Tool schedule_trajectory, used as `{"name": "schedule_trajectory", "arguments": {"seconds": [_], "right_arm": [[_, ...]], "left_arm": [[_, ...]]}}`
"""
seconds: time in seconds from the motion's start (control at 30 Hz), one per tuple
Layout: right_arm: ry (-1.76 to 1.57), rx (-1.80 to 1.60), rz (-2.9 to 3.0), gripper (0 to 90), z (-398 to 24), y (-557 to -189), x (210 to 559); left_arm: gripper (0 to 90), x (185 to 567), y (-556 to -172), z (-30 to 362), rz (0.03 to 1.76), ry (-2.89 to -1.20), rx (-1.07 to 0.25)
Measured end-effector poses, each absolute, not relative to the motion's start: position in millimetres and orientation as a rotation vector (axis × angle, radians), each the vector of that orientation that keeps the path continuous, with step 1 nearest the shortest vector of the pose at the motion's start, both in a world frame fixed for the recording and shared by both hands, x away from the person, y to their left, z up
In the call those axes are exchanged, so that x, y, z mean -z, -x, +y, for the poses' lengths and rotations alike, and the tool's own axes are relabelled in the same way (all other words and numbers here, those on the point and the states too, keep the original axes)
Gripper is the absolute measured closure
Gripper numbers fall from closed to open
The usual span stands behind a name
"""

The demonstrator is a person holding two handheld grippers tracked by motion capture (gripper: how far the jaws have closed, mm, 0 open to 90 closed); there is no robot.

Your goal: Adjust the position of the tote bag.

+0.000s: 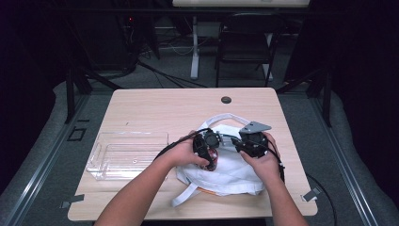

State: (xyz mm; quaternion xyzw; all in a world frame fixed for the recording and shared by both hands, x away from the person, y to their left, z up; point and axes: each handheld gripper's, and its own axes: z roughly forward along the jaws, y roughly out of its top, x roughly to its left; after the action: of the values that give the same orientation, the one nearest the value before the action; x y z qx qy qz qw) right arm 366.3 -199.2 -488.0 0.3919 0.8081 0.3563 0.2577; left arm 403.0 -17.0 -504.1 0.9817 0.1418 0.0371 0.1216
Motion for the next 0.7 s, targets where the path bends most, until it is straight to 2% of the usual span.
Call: {"name": "schedule_trajectory", "arguments": {"seconds": [0.7], "right_arm": [[-1.068,-0.971,2.181,59.2,-198.7,-366.3,488.8]], "left_arm": [[24.5,495.8,-402.8,-16.8,0.415,-2.872,-0.126]]}}
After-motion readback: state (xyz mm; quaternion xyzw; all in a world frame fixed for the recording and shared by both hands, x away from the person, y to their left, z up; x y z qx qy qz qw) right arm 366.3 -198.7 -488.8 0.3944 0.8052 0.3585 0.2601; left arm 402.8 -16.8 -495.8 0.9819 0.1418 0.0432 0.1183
